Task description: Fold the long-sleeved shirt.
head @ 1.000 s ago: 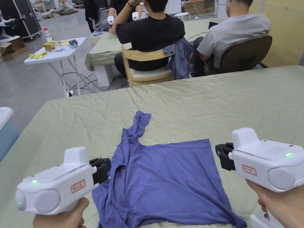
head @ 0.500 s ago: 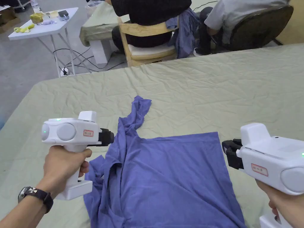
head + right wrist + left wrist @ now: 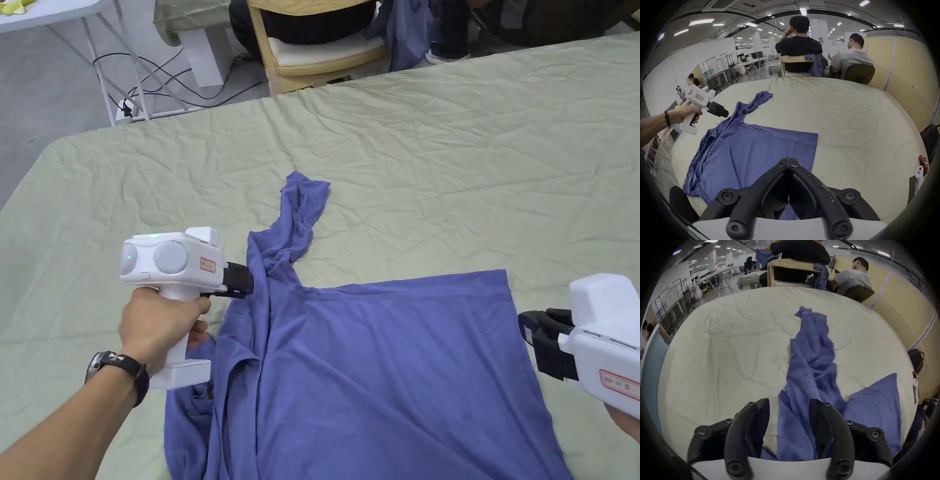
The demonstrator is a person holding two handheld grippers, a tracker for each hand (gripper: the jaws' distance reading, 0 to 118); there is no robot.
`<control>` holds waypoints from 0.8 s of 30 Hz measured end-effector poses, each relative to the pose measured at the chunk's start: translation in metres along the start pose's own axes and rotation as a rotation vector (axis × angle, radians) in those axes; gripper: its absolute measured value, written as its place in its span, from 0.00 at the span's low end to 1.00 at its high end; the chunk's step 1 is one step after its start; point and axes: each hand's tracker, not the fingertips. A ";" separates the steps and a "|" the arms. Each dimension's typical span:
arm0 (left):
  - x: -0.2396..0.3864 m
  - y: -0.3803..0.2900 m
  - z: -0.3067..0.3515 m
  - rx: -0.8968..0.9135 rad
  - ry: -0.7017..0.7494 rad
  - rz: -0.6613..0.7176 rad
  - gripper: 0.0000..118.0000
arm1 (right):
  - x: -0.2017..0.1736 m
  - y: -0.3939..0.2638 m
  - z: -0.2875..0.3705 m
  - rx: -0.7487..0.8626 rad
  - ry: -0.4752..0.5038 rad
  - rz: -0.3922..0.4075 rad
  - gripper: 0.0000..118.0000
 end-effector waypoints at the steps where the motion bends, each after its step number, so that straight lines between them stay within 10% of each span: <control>1: -0.001 -0.001 -0.008 -0.014 0.003 0.001 0.44 | 0.001 -0.002 -0.005 -0.012 -0.001 -0.007 0.01; 8: 0.002 -0.021 -0.026 0.015 0.020 0.013 0.38 | 0.002 -0.013 -0.020 -0.062 -0.001 -0.007 0.01; 11: 0.003 -0.025 -0.024 0.021 0.006 0.013 0.02 | 0.003 -0.011 -0.026 -0.068 0.002 -0.011 0.01; 14: 0.005 -0.029 -0.022 0.026 -0.003 0.026 0.01 | 0.003 -0.003 -0.031 -0.069 0.009 -0.028 0.02; 16: 0.001 -0.030 -0.023 0.032 -0.010 0.041 0.01 | 0.007 0.009 -0.039 -0.080 0.021 -0.038 0.14; 18: -0.003 -0.029 -0.025 0.027 -0.020 0.053 0.01 | 0.016 0.030 -0.051 -0.091 0.011 -0.060 0.47; 24: -0.001 -0.028 -0.032 0.009 -0.009 0.046 0.01 | 0.049 0.077 -0.128 -0.196 -0.068 -0.061 0.49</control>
